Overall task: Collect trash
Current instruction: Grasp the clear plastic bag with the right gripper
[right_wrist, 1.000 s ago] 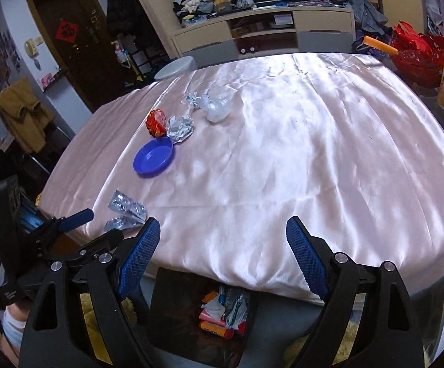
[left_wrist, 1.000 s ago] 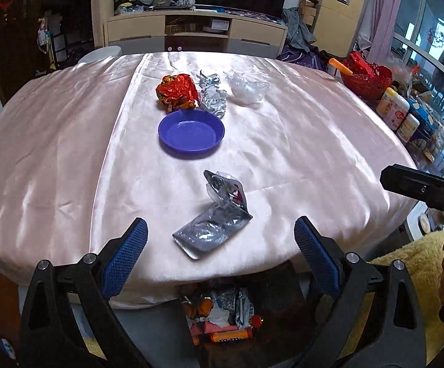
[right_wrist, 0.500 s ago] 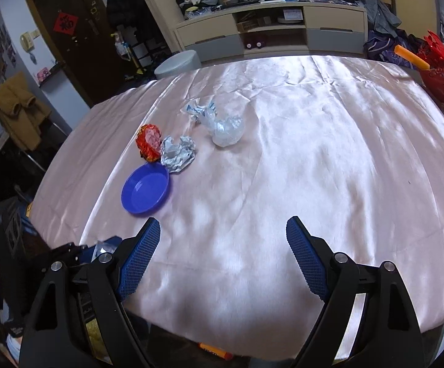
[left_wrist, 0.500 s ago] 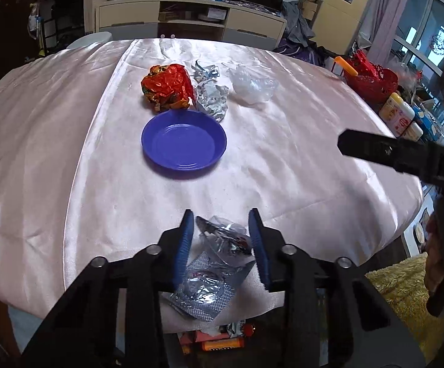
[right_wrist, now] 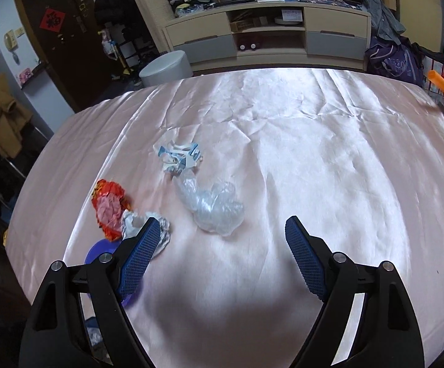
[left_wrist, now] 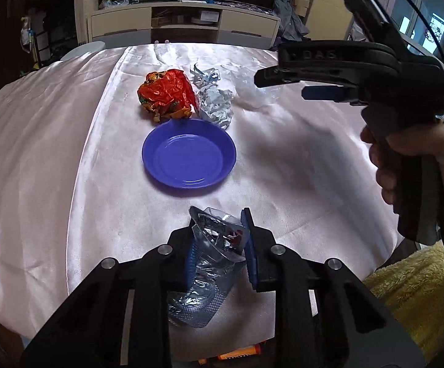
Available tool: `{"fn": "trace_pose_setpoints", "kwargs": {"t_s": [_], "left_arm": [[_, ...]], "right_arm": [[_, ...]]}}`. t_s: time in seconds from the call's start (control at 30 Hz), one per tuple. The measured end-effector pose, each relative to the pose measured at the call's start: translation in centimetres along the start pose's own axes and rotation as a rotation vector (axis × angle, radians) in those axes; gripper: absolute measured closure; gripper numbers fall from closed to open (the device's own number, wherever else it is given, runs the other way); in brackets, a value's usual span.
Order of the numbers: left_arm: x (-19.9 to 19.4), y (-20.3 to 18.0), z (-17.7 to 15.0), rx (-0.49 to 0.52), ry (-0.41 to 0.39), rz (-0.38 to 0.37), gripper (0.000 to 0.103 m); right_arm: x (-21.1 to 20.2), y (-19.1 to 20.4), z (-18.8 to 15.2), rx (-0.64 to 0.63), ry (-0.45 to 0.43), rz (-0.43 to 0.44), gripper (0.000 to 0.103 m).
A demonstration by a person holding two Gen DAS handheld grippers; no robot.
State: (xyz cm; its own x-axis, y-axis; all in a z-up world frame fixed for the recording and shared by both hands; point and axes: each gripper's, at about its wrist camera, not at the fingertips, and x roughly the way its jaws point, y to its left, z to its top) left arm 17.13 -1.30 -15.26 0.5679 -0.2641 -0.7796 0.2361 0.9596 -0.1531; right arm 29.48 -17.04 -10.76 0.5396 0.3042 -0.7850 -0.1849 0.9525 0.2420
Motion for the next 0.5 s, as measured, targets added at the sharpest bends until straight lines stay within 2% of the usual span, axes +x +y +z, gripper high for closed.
{"fn": "trace_pose_setpoints", "kwargs": {"t_s": [0.07,0.23,0.27,0.37,0.5], "left_arm": [[0.0,0.2,0.1,-0.012,0.001,-0.005,0.079],[-0.1,0.4,0.3,-0.025,0.0,-0.005,0.079],[-0.1,0.4,0.3,-0.026,-0.001,-0.004,0.079],[-0.4,0.4,0.2,-0.031,-0.003,0.003,0.079],[-1.4,0.0,-0.1,-0.027,-0.02,-0.001,0.079]], "right_arm": [[1.1,0.1,0.5,-0.003,0.01,0.006,0.034],[3.4,0.4,0.8,-0.023,0.047,0.029,0.056],[3.7,0.4,0.8,-0.025,0.053,0.038,0.063],[3.4,0.4,0.4,-0.033,0.041,0.053,0.073],[1.6,0.0,-0.4,-0.039,0.019,0.047,0.076]]}}
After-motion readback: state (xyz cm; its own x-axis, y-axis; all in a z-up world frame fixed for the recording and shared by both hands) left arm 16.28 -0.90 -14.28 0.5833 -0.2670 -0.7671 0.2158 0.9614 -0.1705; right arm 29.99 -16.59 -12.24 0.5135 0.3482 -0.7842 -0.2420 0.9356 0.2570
